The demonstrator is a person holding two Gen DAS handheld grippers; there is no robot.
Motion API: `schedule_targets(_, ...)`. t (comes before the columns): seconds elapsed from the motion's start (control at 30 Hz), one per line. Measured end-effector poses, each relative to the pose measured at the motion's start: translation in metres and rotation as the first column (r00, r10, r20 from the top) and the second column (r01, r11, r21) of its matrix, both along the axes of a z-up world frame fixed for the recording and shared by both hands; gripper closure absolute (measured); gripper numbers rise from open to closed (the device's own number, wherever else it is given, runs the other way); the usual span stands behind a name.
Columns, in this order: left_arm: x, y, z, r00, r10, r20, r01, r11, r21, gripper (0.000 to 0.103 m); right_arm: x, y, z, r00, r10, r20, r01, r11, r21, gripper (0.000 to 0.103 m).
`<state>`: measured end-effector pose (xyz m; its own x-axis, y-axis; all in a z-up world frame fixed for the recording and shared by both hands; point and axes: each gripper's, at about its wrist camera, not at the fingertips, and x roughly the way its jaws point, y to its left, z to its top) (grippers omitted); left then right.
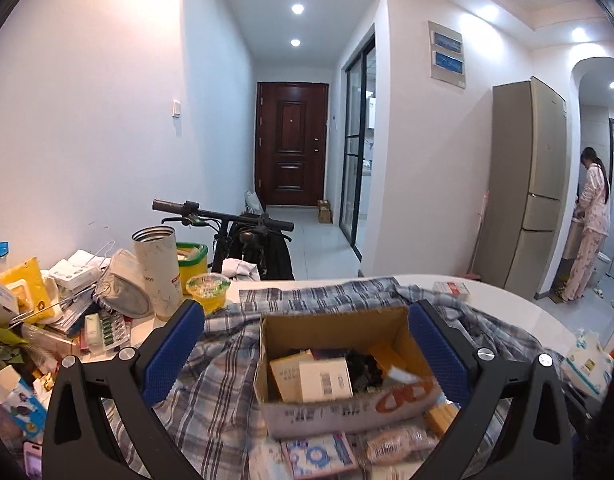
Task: Organize objects
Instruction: 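Withdraw both grippers from the cardboard box, then reach down and grasp the white dog-print packet with the left gripper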
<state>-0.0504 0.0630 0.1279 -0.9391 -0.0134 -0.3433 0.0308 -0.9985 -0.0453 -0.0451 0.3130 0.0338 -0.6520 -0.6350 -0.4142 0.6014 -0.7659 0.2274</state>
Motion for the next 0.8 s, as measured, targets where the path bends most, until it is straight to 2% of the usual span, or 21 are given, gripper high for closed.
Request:
schedule_targets(0.2, 0.034, -0.004, -0.029, 0.997, -0.002, 0.081, 0.003, 1.000, -0.017, 0.000, 0.001, 0.001, 0.000, 1.000, 0.003, 0.000, -0.003, 1.000, -0.003, 0.000)
schedule_targets(0.33, 0.038, -0.012, -0.053, 0.988, 0.004, 0.156, -0.004, 1.000, 0.000, 0.000, 0.001, -0.001, -0.001, 1.000, 0.004, 0.002, -0.004, 1.000, 0.009, 0.000)
schedule_targets(0.43, 0.034, -0.027, -0.076, 0.975, 0.015, 0.221, -0.024, 0.999, 0.037, 0.000, 0.000, -0.002, -0.001, 1.000, 0.003, 0.004, -0.003, 1.000, 0.013, 0.000)
schedule_targets(0.6, 0.028, -0.049, -0.095, 0.962, 0.001, 0.272, -0.037, 0.991, 0.129, 0.000, -0.001, -0.002, -0.001, 1.000, 0.001, 0.011, -0.002, 1.000, 0.014, 0.000)
schedule_targets(0.67, 0.025, -0.049, -0.098, 0.958, -0.007, 0.287, -0.030, 0.992, 0.124, 0.000, -0.001, -0.002, -0.002, 1.000, 0.002, 0.014, -0.002, 1.000, 0.016, 0.000)
schedule_targets(0.8, 0.013, -0.033, -0.107, 0.940, -0.032, 0.339, 0.011, 0.998, 0.064, 0.000, -0.002, -0.002, -0.003, 1.000, 0.003, 0.018, -0.003, 1.000, 0.016, 0.000)
